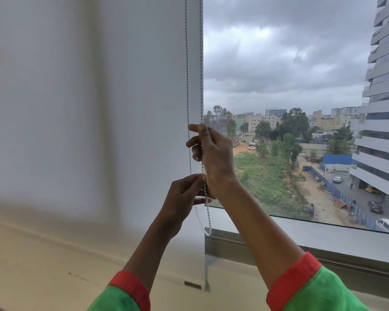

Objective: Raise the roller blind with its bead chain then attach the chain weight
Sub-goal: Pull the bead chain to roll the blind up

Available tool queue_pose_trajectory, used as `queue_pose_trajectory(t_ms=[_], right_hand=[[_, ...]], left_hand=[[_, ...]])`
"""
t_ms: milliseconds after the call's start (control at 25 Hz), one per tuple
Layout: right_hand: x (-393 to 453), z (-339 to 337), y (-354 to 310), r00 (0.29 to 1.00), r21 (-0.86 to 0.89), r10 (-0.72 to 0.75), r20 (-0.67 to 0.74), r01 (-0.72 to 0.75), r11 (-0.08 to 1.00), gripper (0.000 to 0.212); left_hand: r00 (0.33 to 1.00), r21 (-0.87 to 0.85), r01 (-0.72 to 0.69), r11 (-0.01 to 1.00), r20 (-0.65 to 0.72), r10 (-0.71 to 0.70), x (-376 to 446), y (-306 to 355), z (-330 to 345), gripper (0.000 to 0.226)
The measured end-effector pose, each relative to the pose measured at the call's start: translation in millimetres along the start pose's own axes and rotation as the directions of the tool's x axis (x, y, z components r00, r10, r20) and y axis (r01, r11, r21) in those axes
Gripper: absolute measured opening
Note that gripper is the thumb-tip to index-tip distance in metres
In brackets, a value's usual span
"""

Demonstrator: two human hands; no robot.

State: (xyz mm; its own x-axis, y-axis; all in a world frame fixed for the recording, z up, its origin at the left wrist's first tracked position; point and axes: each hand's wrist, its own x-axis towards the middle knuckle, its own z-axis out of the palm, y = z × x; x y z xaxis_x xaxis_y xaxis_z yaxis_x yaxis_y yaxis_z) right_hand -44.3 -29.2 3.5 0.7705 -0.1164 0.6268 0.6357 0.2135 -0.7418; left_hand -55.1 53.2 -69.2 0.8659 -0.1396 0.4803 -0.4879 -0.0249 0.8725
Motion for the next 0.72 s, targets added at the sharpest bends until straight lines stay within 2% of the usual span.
queue_pose_trajectory(t_ms=[160, 280, 720], right_hand=[[8.9, 4.0, -5.4, 1.000, -0.026, -0.029, -0.003, 0.029, 0.999, 0.025], [13.5, 7.5, -12.0, 0.997, -0.064, -0.076, -0.010, 0.075, 0.995, 0.023], [-20.2, 5.6, -26.1, 0.995, -0.047, -0.099, -0.010, 0.098, 0.994, 0.024]], left_hand=[[0.998, 0.045, -0.046, 0.998, -0.039, 0.048, 8.0, 15.4, -4.1, 0.024], [0.998, 0.084, -0.059, 0.995, -0.017, 0.061, 11.3, 26.6, -5.8, 0.024], [0.999, -0.041, 0.002, 0.999, 0.054, 0.000, -24.7, 29.9, -9.4, 0.021]])
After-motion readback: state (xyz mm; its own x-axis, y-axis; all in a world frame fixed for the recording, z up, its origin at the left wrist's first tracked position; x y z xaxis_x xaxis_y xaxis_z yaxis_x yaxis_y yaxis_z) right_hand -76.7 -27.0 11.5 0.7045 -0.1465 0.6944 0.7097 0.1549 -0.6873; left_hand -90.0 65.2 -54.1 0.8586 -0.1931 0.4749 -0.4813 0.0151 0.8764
